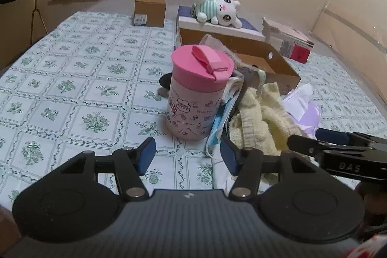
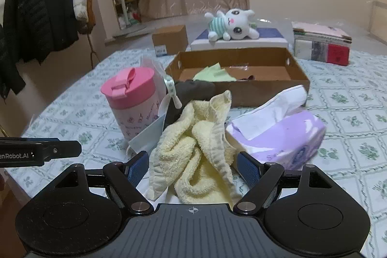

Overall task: Organize soft objects
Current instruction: 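Move both grippers back from the box to the cloth pile, then grasp the yellow towel with the right gripper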

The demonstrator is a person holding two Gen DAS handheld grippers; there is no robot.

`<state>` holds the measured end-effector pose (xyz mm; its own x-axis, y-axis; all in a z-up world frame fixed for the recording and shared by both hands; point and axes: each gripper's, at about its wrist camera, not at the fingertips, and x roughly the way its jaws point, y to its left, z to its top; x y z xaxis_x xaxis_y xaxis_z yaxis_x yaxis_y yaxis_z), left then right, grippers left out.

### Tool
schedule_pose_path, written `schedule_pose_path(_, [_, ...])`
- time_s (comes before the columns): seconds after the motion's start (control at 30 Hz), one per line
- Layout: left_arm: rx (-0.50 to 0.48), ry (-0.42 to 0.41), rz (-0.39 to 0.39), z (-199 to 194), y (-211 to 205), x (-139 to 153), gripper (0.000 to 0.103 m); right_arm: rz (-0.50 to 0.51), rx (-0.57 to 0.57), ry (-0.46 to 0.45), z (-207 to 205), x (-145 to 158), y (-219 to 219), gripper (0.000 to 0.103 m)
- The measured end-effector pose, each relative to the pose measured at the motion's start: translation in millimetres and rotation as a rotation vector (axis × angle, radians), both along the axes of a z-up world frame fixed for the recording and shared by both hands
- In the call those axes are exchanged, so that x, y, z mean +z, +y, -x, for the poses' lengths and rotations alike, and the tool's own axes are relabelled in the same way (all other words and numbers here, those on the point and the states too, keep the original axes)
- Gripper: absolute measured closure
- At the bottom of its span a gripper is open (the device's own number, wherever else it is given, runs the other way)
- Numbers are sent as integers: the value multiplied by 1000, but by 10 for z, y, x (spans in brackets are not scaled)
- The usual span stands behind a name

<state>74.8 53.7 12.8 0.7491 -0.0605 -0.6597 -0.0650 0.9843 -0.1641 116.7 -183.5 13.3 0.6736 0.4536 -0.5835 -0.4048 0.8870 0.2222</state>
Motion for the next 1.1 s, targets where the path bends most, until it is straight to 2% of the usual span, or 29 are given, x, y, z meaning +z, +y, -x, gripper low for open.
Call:
schedule_pose_path(0.63, [-17, 71, 20, -390, 30, -334, 48, 120, 39, 64, -542, -490, 456, 22])
schedule_pose_path(0.7, [-17, 74, 20, -394, 36, -349, 48, 112, 39, 71, -552, -507, 444, 46])
schedule_pose_path(0.73, [-17, 74, 21, -392, 38, -351, 48, 107, 42, 80, -555, -511, 437, 68])
schedule_pose_path(0.83, [-19, 72, 26, -374, 28, -344, 48, 73, 26, 83, -527, -457, 359, 83])
schedule_pose_path(1.1, [-42, 55, 21, -256, -78, -256, 48, 14, 9, 13, -261, -66, 43, 87])
